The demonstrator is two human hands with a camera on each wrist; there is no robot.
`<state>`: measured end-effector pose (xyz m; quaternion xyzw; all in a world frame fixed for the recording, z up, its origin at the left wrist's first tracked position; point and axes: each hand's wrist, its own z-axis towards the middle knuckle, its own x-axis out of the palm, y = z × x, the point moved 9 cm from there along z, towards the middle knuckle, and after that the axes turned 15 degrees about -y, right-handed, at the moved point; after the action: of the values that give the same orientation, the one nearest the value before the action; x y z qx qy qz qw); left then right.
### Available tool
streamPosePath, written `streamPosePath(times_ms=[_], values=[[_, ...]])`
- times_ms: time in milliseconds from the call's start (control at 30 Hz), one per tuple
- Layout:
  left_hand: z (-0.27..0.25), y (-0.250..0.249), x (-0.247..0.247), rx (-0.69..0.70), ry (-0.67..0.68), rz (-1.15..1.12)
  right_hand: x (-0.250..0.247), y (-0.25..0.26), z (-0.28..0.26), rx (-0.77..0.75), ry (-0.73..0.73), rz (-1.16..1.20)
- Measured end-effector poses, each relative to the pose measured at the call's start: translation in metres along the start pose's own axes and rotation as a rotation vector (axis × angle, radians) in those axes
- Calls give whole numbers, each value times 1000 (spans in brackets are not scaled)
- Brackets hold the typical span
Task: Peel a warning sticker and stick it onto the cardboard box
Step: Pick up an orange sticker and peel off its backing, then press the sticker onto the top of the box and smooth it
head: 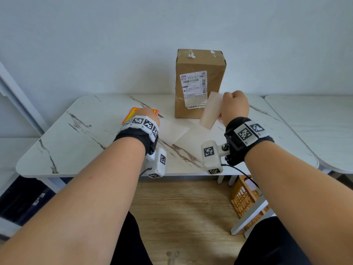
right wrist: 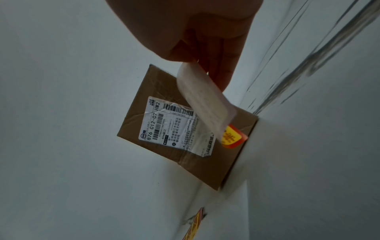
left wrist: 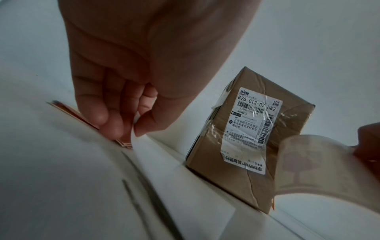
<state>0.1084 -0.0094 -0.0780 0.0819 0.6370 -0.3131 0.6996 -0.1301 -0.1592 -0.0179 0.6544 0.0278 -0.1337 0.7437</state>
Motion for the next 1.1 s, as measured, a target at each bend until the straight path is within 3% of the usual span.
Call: streamPosePath(times_ms=[233,467,567,667,1100], values=[[-7,-31,-36,69,-147,-75,15,-2,-10,-44,110,-19],[-25,-85,-46,244,-112,-480,17,9,-15,-102,173,18],[-34,-104,-43,298,-66,-527,15,14,-14,-100,177,42],[-39,-114,-45,338,-109,-477,13,19,-14,-103,188,57],[-33,-104,-70,210,-207,-642,15,29,-17,-133,251,186]])
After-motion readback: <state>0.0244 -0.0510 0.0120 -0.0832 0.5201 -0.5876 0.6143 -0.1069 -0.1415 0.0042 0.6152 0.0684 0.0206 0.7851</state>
